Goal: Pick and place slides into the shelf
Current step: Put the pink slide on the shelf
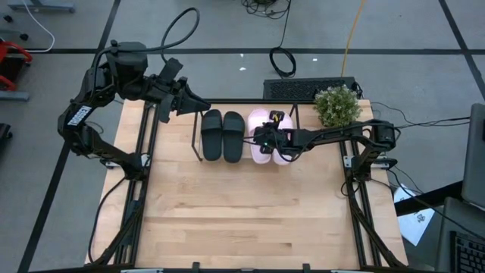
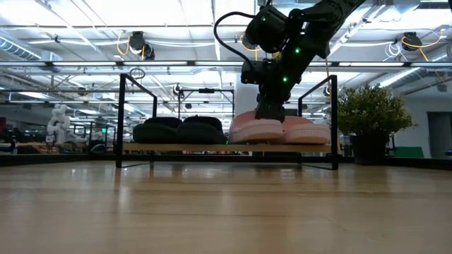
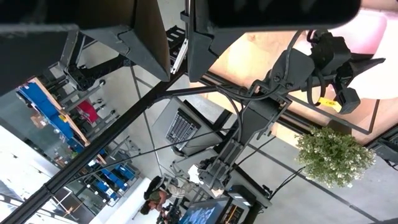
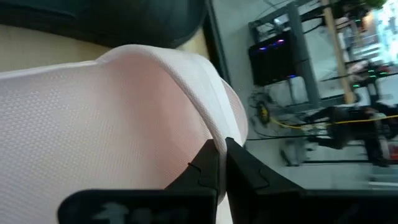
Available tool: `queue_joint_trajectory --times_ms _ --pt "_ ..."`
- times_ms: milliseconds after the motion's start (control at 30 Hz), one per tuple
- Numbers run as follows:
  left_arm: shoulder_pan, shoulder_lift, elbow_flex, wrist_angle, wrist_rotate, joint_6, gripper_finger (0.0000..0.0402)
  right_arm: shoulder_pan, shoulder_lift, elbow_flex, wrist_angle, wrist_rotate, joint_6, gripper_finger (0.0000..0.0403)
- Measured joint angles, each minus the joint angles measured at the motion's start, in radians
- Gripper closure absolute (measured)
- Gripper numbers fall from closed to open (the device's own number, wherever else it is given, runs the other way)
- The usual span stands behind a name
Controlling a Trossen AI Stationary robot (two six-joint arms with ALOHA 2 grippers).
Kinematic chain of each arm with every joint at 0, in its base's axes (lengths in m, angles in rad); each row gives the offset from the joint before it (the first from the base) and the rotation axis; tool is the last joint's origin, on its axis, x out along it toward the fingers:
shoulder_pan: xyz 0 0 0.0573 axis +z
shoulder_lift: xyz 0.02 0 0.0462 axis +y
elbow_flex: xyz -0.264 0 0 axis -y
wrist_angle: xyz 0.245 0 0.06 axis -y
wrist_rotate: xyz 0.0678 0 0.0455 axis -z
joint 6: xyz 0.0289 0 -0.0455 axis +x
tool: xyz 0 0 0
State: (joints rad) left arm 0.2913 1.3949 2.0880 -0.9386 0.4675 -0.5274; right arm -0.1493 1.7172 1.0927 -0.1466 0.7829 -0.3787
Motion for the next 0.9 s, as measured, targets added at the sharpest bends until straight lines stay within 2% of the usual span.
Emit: queue_joint_trajectory --times_ms 700,900 --pt "0.000 0.000 0.000 0.000 0.003 0.000 0.0350 -0.007 0.000 0.000 -0.023 -0.048 0.034 0.0403" --pt "0.000 0.000 0.000 0.000 0.003 0.000 0.0350 -0.006 0.034 0.002 -0.015 -0.070 0.078 0.0396"
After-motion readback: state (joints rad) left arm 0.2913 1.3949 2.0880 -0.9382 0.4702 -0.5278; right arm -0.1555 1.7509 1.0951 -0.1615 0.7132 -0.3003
